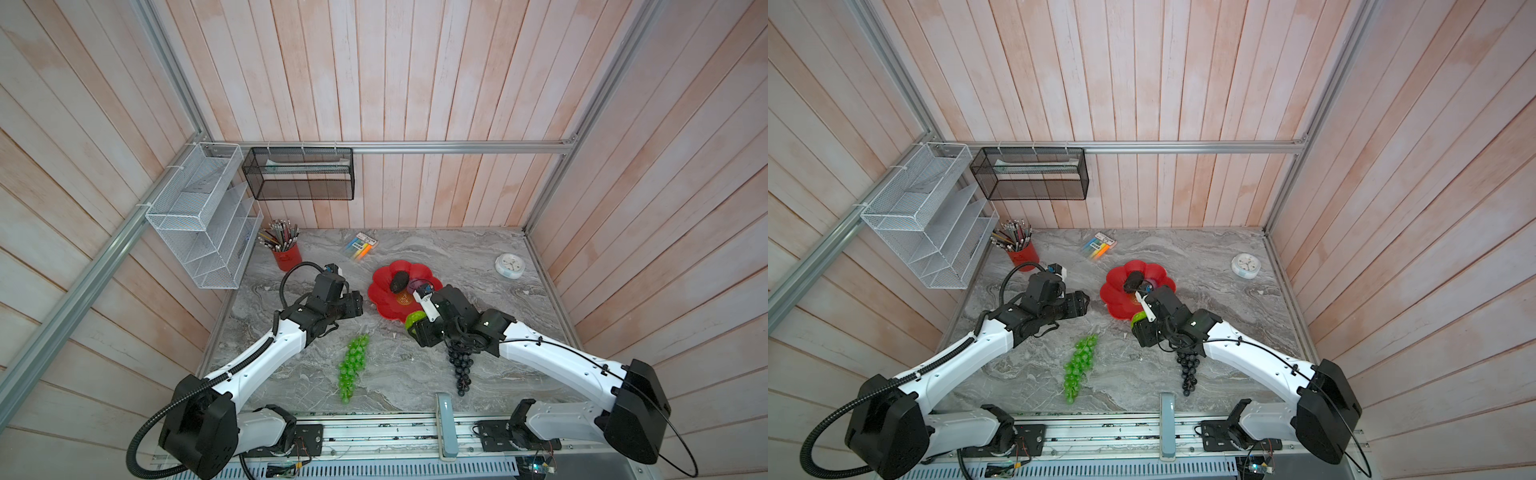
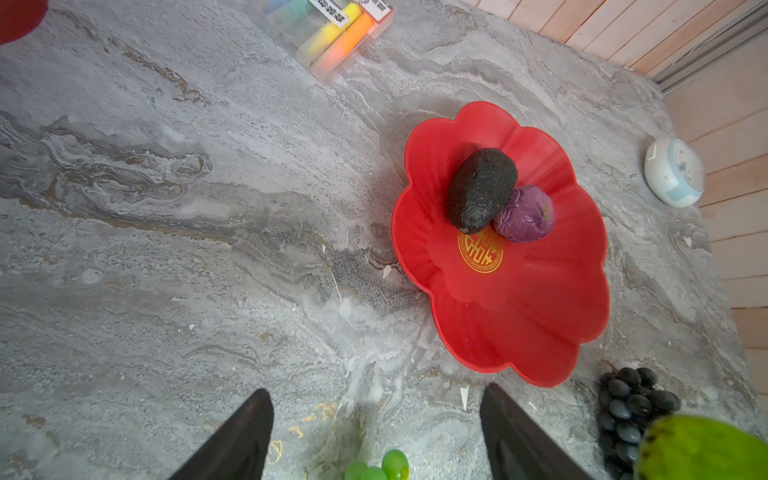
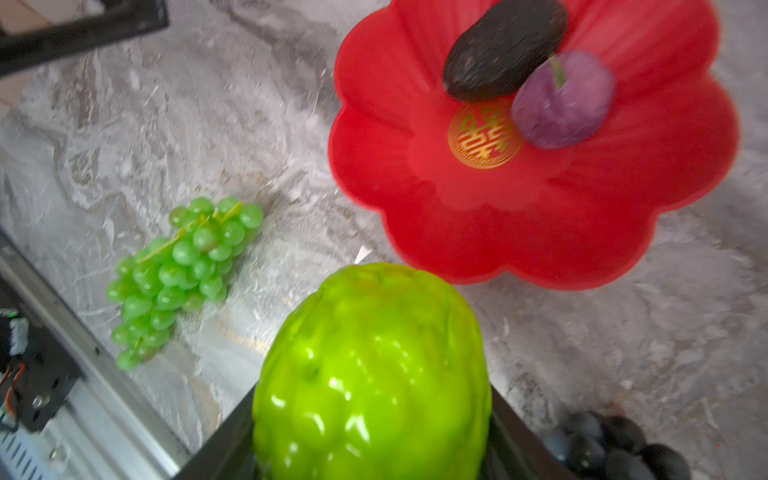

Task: Arrange fruit in a fruit bowl
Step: Pick up the fruit from the bottom-center of the table, then place the fruit in the fruit bowl.

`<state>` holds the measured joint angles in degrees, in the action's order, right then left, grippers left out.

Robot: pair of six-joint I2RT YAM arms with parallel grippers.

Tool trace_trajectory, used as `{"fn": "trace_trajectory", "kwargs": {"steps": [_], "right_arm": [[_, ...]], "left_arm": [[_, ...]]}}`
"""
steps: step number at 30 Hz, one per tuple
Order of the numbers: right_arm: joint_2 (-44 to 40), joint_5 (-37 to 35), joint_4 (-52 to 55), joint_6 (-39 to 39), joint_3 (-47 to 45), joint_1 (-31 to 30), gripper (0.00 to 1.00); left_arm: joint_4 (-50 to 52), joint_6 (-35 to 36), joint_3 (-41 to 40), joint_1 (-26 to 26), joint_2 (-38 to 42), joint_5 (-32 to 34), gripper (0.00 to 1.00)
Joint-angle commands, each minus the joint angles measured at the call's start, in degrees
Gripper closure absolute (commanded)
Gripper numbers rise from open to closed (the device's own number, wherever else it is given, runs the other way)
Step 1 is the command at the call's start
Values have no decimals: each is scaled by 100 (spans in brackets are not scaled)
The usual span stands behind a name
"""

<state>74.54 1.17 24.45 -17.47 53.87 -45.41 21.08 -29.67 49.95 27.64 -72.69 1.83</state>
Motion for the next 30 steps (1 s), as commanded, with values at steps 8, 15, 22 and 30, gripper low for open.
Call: {"fn": "trace_trajectory", "kwargs": {"steps": [8, 15, 22, 30], "right_arm": [[1389, 317, -1001, 412, 887, 822, 44], [2462, 675, -973, 588, 1552, 916, 42], [2990, 666, -1147, 522, 1811, 1000, 40], [3440, 910, -1206, 526, 1973, 1053, 39]], "left_arm": [[164, -67, -211, -48, 301, 155, 19], [184, -240, -357, -61, 411, 148, 19], [343, -319, -395, -66, 595, 107, 19], [592, -478, -438, -65, 926, 122, 19]]}}
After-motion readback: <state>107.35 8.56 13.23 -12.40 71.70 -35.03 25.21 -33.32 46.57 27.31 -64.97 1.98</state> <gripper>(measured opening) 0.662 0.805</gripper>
